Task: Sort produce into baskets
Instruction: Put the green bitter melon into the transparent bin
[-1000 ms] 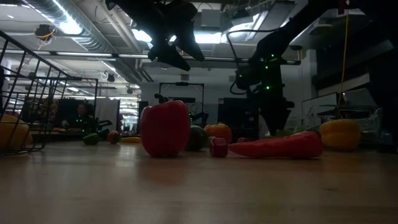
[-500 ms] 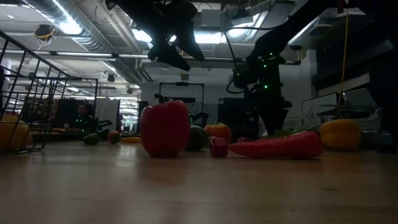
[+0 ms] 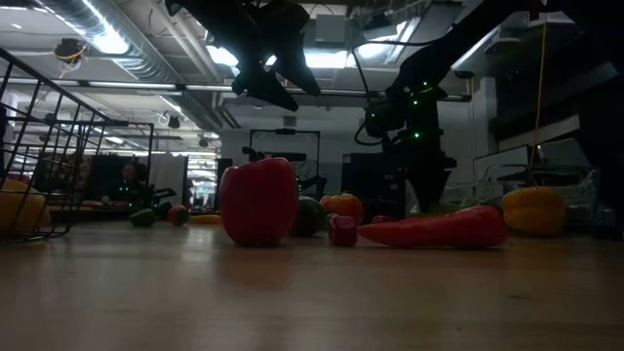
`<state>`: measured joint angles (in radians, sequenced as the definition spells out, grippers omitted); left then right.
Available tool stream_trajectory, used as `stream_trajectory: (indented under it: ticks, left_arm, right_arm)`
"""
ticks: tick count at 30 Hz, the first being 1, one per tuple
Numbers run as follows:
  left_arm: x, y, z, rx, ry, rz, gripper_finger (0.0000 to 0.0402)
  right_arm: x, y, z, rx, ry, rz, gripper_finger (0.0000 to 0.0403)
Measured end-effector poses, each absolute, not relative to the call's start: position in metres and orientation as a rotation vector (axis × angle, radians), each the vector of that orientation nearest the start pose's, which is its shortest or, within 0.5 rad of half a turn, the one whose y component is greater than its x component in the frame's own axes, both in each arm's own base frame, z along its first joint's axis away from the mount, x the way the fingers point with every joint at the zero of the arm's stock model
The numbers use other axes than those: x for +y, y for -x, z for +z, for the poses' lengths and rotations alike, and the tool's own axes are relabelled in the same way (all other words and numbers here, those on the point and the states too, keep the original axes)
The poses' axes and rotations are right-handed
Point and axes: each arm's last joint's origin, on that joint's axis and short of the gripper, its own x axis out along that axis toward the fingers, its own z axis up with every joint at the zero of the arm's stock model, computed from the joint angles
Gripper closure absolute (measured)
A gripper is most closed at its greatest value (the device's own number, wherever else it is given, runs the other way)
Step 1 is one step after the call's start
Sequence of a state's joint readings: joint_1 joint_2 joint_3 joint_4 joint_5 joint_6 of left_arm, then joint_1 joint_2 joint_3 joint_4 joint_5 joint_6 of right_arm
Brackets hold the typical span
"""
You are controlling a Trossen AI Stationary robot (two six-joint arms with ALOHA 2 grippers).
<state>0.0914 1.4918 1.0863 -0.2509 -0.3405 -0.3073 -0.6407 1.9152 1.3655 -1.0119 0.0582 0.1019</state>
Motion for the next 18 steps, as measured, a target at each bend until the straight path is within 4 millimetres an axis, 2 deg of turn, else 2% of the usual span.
stream_trajectory:
  ticks: [10,18]
  left_arm:
    - [0.039,-0.321,0.267,0.586,0.209,0.513,0.0079]
    - [0.039,-0.321,0.267,0.585,0.209,0.512,0.0079]
  right_arm:
    - [-0.213,-0.282,0.183,1.504,-0.511,-0.604,0.025]
    - [-0.218,-0.289,0.206,1.473,-0.483,-0.592,0.025]
